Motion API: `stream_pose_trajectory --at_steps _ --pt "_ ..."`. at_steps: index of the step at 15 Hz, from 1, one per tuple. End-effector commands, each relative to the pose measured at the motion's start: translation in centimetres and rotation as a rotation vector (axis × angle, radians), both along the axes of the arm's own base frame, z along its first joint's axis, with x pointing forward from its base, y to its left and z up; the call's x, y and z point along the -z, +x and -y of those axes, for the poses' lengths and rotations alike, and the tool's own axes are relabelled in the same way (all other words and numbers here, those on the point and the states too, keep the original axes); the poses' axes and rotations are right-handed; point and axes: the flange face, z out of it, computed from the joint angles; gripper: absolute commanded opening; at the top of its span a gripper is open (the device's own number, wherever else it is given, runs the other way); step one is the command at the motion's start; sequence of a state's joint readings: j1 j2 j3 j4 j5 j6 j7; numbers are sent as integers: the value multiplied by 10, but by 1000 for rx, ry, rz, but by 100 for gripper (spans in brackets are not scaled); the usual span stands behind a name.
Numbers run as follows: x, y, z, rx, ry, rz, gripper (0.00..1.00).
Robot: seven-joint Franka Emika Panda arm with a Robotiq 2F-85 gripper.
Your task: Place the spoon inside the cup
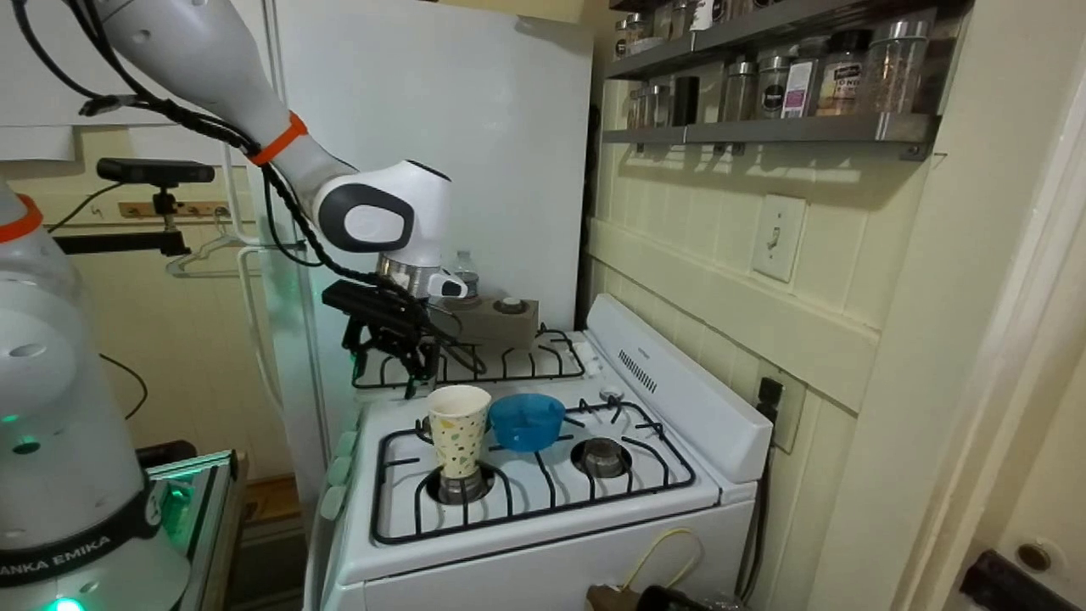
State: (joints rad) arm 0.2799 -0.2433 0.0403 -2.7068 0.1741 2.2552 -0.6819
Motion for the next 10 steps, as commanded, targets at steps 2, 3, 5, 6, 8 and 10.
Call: stream_pose_trajectory --at_steps 2,3,5,6,8,10 --pt "8 5 0 -247 -45 17 100" --pt "12 8 -2 -299 -55 22 100" --pt "6 5 -1 -255 -43 13 100" --pt "7 6 -1 -263 -43 13 100" --pt "7 6 -1 -261 -43 12 100" --pt "8 6 -2 -304 -33 45 100"
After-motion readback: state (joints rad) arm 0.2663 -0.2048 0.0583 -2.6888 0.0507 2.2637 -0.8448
